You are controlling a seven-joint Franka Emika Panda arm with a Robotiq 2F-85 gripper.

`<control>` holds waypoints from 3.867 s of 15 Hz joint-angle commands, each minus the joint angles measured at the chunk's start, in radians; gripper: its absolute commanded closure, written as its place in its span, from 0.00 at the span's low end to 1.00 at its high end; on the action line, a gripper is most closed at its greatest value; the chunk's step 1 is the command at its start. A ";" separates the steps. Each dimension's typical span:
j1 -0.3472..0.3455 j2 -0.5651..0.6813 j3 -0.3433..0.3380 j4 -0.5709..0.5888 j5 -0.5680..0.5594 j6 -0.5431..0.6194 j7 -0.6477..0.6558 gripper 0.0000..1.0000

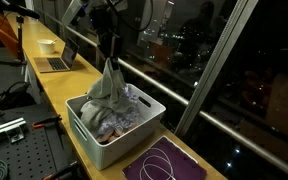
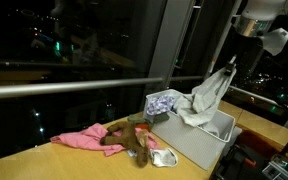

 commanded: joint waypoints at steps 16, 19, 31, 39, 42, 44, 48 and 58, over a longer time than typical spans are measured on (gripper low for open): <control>0.030 0.033 0.090 -0.044 0.062 0.091 0.016 0.01; 0.062 0.085 0.135 0.015 0.066 0.084 0.028 0.00; 0.260 0.591 0.170 0.523 0.069 0.100 0.000 0.00; 0.334 0.849 0.070 0.667 0.119 0.201 -0.034 0.00; 0.327 0.895 0.035 0.635 0.137 0.272 -0.039 0.00; 0.324 0.940 0.020 0.631 0.157 0.321 -0.044 0.00; 0.344 1.014 -0.007 0.626 0.179 0.404 -0.044 0.00; 0.396 1.039 -0.035 0.564 0.191 0.482 -0.036 0.42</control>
